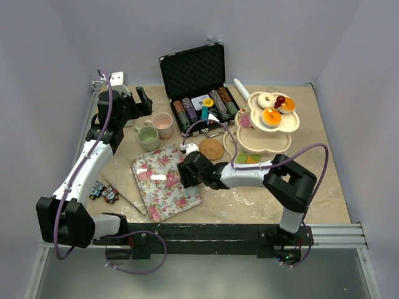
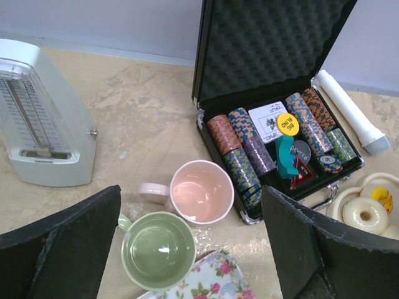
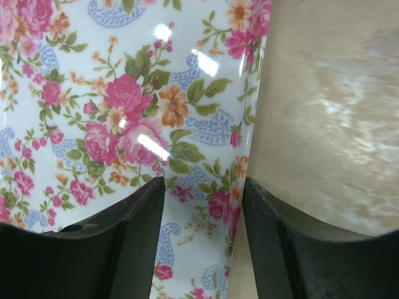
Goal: Serve the afternoon tea
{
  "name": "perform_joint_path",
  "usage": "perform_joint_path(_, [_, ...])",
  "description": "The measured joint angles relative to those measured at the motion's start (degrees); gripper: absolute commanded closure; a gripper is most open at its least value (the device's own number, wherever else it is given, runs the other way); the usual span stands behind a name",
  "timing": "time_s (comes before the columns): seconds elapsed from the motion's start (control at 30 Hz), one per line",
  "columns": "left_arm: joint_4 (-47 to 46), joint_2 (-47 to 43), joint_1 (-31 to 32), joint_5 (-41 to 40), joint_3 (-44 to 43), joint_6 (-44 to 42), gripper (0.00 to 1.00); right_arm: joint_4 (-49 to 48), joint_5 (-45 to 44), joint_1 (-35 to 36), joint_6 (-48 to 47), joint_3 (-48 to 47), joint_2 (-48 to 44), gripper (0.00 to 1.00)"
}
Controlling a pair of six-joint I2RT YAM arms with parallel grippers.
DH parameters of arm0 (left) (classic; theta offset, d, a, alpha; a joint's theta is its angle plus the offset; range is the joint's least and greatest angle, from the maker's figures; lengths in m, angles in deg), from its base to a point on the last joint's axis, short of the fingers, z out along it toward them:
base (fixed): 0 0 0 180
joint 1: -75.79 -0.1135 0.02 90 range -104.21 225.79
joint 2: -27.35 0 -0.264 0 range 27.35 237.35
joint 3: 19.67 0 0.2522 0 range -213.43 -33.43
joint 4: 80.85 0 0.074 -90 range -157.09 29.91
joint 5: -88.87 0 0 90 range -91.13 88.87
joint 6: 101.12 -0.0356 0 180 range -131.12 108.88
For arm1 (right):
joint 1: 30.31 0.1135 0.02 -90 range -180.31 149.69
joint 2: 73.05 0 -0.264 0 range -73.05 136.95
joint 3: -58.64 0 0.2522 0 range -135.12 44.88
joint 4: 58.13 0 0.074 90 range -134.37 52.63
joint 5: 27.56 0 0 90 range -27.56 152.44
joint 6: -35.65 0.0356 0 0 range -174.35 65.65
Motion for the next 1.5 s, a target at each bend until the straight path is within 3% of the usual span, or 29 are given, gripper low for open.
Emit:
perform_joint_path(0.17, [0.0,0.0,0.0,0.0,0.0,0.0,0.01,-0.46,0.13,2.49,3.02,-4.0,3.48,0.38])
perform_joint_path(0.47, [0.0,0.0,0.0,0.0,0.0,-0.02,0.01,1.36,-1.46,2.62,6.97,-4.46,2.6,0.16])
perform_joint_path(0.67, [0.0,0.0,0.02,0.44,-0.02,-0.02,0.01,7.48,-5.6,1.97,6.12,-4.55,-4.37,0.14])
perform_joint_path(0.83, [0.0,-0.13,1.42,0.55,0.0,-0.57,0.01,8.35,-9.05,-2.89,3.06,-6.05,-8.61,0.14])
perform_joint_path(1.1, [0.0,-1.73,5.86,-1.18,0.9,-2.14,0.01,9.07,-14.01,-10.19,-1.9,-6.86,-4.39,0.09])
perform_joint_path(1.5, [1.01,-2.03,6.12,-1.77,2.08,-2.62,0.01,5.29,-14.05,-13.18,-6.82,-9.11,2.97,0.09])
